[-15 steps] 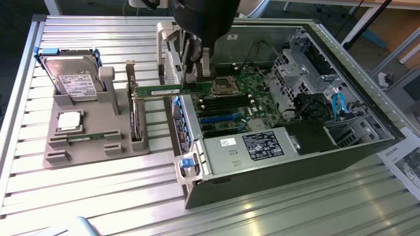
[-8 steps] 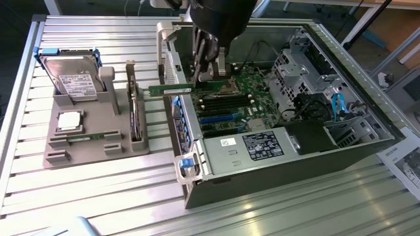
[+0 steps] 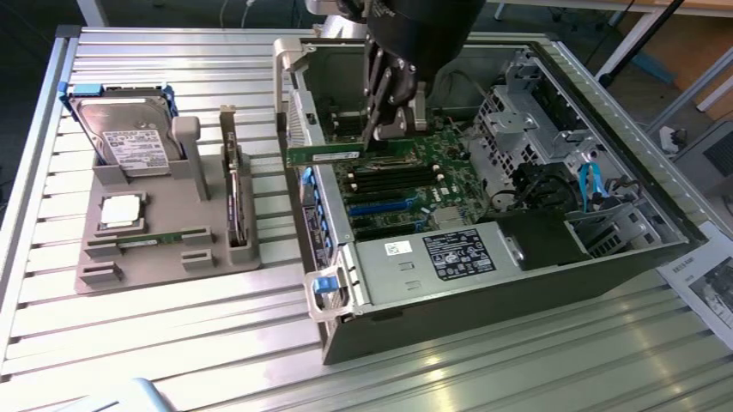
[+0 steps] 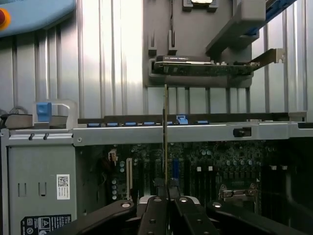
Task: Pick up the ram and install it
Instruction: 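Pick up the ram and move it above insertion slot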
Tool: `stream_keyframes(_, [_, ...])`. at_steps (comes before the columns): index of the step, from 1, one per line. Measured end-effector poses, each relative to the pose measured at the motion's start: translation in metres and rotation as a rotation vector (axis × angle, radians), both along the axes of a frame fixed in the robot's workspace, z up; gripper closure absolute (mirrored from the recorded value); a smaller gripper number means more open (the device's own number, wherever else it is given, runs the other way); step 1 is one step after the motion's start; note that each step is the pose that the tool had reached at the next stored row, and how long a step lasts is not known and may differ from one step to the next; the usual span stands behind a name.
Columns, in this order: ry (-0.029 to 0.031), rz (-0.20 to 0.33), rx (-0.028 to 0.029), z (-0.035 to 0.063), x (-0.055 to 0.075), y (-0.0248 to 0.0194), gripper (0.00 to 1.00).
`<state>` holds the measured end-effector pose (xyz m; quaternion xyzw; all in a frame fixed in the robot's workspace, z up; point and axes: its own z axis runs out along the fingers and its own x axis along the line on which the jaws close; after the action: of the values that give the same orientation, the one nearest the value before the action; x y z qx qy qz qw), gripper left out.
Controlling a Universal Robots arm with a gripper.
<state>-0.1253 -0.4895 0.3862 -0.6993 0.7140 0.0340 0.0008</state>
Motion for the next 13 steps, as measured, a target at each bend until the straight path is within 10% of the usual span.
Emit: stream_keyframes(13, [0.0000,0.000,0.0067,0.0000,0.043,-0.0006,0.88])
